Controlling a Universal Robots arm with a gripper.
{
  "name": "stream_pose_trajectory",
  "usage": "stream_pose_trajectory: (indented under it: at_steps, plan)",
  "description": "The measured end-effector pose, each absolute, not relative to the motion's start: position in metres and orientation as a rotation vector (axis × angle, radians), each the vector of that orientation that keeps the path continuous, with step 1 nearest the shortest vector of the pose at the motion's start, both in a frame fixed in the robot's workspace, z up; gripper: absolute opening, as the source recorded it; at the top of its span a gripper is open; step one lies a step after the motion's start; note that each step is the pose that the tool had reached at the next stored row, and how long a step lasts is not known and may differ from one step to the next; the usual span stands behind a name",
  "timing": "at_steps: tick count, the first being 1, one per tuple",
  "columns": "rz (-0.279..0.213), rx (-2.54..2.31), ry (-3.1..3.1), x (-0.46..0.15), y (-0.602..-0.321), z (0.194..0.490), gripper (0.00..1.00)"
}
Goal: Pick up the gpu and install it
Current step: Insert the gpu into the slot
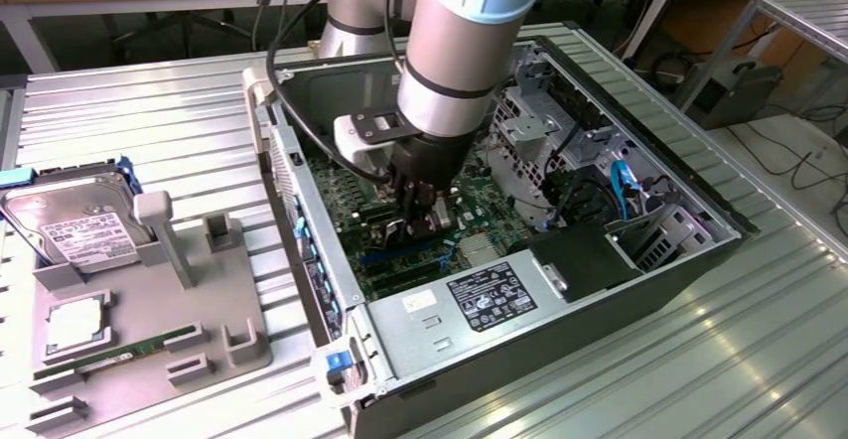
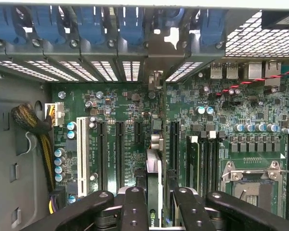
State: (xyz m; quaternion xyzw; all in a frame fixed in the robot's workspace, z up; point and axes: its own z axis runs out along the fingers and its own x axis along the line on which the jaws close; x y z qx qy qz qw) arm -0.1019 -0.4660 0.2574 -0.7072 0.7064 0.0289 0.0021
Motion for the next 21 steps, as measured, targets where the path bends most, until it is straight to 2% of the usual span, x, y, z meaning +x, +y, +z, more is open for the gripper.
stream_pose_trajectory:
  at_steps: [8,9,10,21]
  plan:
    - [0.093,-2.216,2.215,-0.103,-0.466,0.25,0.26]
    - [0.092,-2.217,2.216,-0.103,-0.466,0.25,0.27]
    - [0.092,-2.217,2.217,-0.103,-0.466,0.252,0.34]
    - [0.097,-2.215,2.214,-0.103,-0.465,0.293,0.34]
